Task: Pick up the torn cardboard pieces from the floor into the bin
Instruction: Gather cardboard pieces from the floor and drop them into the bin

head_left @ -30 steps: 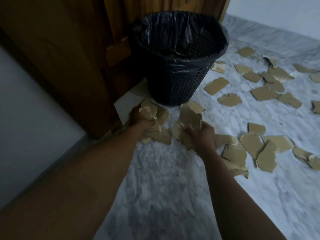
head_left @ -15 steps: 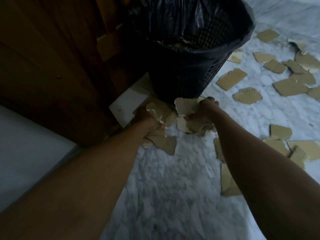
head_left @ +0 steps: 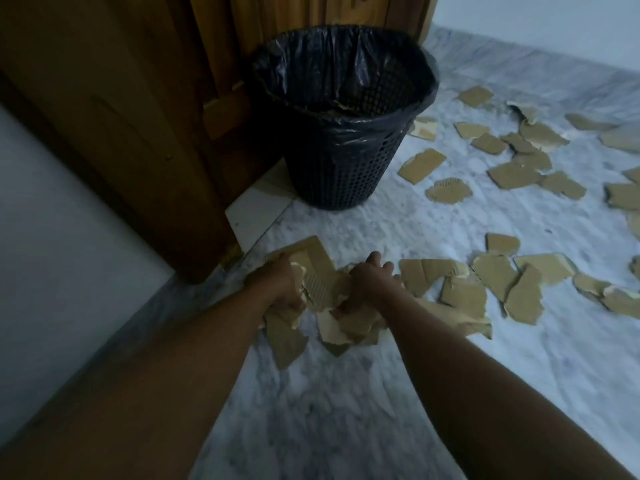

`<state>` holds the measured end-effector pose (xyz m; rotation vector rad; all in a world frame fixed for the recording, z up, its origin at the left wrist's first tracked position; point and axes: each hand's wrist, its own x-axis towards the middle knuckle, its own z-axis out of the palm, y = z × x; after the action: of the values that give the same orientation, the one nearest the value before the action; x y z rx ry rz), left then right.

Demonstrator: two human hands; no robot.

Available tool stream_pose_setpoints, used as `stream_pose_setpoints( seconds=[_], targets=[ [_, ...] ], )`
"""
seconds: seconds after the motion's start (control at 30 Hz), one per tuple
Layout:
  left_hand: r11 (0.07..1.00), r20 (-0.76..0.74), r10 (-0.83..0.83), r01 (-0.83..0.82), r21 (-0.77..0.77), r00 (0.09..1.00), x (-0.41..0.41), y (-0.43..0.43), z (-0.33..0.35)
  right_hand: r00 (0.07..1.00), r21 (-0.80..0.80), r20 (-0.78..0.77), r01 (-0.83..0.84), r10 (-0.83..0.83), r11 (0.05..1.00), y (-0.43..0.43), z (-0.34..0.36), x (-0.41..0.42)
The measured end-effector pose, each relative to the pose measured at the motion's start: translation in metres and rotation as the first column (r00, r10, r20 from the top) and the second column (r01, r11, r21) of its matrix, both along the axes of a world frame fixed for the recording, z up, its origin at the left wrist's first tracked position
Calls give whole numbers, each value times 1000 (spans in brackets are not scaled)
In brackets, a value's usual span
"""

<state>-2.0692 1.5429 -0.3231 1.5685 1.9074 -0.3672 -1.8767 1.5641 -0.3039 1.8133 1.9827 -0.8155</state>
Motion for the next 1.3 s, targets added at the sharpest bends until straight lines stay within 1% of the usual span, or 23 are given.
stream_pose_setpoints(
  seconds=[0.07,0.1,0.2,0.23,0.27,0.33,0.4,0.43,0.53,0.6,0.7,0.77,0.83,0.93,0.97,1.03,1.07,1.1,1.13,1.17,1.23,1.3],
  targets=[
    [997,-20,-29,30,74,999,3,-9,3,995,50,-88,42,-38,998,-20,0,4],
    [994,5,-29,28,104,1000,5,-10,4,989,73,-136,62,-52,995,-27,2,7],
    [986,108,42,-59,159,993,9,-7,9,935,83,-316,195,-160,977,-34,9,22],
    [984,108,68,-85,160,992,12,-5,10,912,85,-357,247,-202,965,-33,13,31],
    [982,108,100,-116,147,989,14,-3,11,894,91,-378,295,-241,951,-31,17,42],
    [974,59,175,-181,132,983,12,6,-5,867,101,-388,376,-312,921,-30,27,70],
    [966,-5,219,-216,141,976,0,22,-48,878,86,-342,384,-334,919,-31,34,104],
    [968,-15,211,-207,140,977,0,23,-52,900,67,-290,358,-326,931,-31,34,120],
    [985,-46,125,-119,122,991,13,14,-15,949,-37,-155,273,-275,961,-40,25,148],
    [984,-58,104,-95,151,993,21,16,2,963,-55,-116,240,-245,969,-52,15,150],
    [971,57,131,-139,196,990,30,20,5,969,-19,-112,219,-220,975,-64,9,141],
    [950,160,184,-217,223,970,36,21,2,981,-7,-69,182,-182,983,-64,5,134],
    [903,290,290,-362,233,912,43,23,2,987,3,-35,160,-160,987,-63,-1,129],
    [789,470,411,-563,246,781,50,28,9,992,82,5,122,-123,989,-63,-2,122],
    [750,528,427,-614,246,734,51,31,12,991,82,4,131,-132,988,-63,2,118],
    [651,643,453,-722,234,617,52,36,16,982,29,-8,187,-187,982,-50,-1,119],
    [603,684,461,-765,226,565,53,39,19,969,-3,-28,244,-244,970,-37,-19,129],
    [557,715,461,-798,229,527,56,41,23,952,-40,-46,300,-301,953,-25,-31,139],
    [515,743,461,-828,222,486,60,42,26,935,-61,-25,351,-353,934,-20,-30,143],
    [474,770,457,-854,213,446,64,45,27,929,-63,-32,365,-368,929,-21,-19,140],
    [420,807,449,-888,189,384,76,46,32,965,-49,-71,250,-253,967,-43,16,114],
    [400,814,447,-897,189,371,89,48,34,966,-66,-137,211,-219,975,-69,29,80]
  ],
)
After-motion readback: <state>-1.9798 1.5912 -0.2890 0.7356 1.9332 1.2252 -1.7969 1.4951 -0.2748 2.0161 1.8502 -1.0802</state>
